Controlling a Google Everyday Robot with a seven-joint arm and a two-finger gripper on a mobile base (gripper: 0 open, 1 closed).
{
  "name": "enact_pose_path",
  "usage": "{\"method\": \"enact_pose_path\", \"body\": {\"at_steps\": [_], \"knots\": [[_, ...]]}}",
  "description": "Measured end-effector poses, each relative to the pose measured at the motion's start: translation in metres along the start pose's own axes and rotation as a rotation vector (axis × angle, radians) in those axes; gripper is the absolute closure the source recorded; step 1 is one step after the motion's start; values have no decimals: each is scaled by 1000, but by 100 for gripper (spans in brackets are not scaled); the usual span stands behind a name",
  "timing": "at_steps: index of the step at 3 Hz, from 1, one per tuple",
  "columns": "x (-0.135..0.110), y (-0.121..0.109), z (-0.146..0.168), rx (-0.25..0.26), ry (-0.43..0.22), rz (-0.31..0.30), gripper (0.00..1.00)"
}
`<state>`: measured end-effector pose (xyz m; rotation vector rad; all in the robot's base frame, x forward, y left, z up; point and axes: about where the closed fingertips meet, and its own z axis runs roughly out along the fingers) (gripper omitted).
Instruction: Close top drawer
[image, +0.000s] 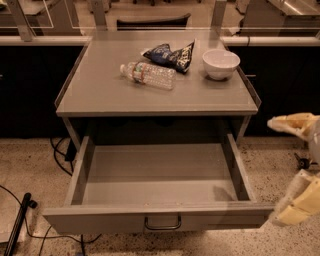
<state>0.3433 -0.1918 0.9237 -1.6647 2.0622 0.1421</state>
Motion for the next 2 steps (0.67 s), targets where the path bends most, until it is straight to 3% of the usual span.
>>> {"method": "enact_pose_path", "body": {"at_steps": [2], "knots": [[12, 34, 69, -86, -64, 32, 60]]}}
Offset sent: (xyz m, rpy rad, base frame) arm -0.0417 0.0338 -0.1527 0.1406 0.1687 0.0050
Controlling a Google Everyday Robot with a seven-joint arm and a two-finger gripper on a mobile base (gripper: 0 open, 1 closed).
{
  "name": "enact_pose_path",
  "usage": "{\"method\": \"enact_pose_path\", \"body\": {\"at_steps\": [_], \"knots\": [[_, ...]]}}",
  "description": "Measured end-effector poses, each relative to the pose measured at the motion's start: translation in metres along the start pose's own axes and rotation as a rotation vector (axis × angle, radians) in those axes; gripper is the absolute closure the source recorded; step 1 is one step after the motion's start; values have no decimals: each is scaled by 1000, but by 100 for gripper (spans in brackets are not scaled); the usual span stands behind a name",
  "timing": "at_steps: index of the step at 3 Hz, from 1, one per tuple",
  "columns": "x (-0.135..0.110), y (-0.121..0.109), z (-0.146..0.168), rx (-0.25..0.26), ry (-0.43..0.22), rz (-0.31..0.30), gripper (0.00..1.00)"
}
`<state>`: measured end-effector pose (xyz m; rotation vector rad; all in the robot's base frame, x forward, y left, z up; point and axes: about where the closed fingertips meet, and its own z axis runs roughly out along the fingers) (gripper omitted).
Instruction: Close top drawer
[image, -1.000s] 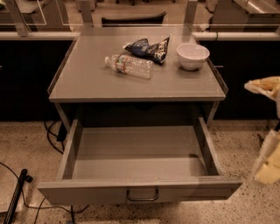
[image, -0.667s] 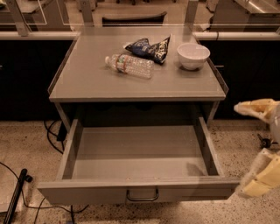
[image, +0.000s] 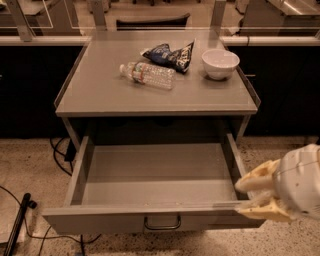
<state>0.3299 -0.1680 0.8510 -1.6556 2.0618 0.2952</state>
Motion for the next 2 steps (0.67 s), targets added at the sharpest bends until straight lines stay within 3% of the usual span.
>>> {"method": "enact_pose_path", "body": {"at_steps": [1, 2], "knots": [[33, 17, 50, -65, -7, 82, 91], [33, 18, 50, -65, -7, 82, 100]]}}
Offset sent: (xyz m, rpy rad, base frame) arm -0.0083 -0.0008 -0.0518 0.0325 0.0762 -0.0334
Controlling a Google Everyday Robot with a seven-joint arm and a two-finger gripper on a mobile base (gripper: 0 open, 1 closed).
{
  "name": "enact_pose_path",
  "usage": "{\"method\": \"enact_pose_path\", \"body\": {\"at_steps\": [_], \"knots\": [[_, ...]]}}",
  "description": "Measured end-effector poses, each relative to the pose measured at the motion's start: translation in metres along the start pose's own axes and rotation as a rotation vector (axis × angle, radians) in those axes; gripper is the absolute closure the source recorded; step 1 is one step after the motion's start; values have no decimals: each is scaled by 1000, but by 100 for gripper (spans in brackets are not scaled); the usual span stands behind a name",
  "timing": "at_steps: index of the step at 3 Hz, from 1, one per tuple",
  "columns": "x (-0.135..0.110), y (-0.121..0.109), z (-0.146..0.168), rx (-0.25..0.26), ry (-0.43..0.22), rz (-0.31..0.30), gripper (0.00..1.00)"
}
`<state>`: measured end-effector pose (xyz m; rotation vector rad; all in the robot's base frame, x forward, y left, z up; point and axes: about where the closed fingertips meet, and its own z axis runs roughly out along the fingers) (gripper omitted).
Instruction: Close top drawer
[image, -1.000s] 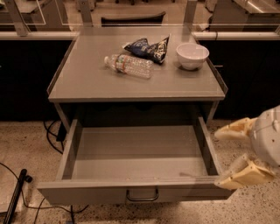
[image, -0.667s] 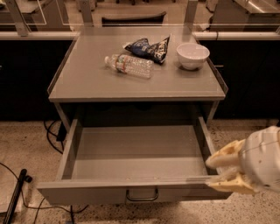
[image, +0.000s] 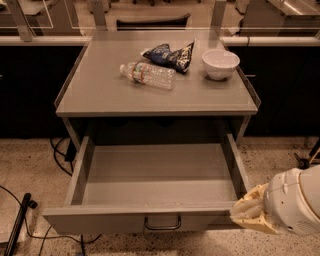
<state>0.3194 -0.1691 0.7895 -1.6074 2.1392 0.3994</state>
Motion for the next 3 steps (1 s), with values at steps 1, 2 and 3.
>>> {"method": "enact_pose_path", "body": {"at_steps": [1, 2, 3], "knots": [[4, -2, 17, -20, 5, 12, 100], [19, -13, 54, -61, 18, 67, 100], [33, -30, 88, -102, 20, 130, 100]]}}
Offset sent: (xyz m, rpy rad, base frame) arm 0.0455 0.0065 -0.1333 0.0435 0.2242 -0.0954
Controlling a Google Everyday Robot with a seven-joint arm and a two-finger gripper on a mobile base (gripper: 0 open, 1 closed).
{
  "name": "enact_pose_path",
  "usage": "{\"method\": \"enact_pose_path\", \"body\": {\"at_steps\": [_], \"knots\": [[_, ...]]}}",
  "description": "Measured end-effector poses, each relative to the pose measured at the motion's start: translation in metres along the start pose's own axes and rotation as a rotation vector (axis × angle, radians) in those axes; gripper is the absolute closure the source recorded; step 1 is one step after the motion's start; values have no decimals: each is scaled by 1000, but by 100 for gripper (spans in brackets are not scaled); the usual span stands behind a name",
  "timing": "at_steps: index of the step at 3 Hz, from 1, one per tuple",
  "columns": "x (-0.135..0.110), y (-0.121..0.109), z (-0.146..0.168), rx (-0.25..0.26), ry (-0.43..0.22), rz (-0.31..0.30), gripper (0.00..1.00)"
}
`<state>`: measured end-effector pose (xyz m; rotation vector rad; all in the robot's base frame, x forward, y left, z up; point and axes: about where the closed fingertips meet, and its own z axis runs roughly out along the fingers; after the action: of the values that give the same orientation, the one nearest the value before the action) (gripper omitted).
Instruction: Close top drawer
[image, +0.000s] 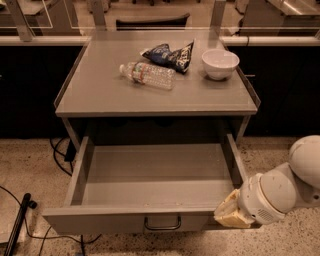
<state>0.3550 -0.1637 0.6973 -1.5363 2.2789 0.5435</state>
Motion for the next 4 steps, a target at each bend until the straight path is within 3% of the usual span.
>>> {"method": "enact_pose_path", "body": {"at_steps": [1, 2, 4], "knots": [[8, 16, 21, -31, -13, 44, 100], [19, 51, 31, -51, -6, 78, 96], [23, 61, 34, -60, 0, 87, 50]]}}
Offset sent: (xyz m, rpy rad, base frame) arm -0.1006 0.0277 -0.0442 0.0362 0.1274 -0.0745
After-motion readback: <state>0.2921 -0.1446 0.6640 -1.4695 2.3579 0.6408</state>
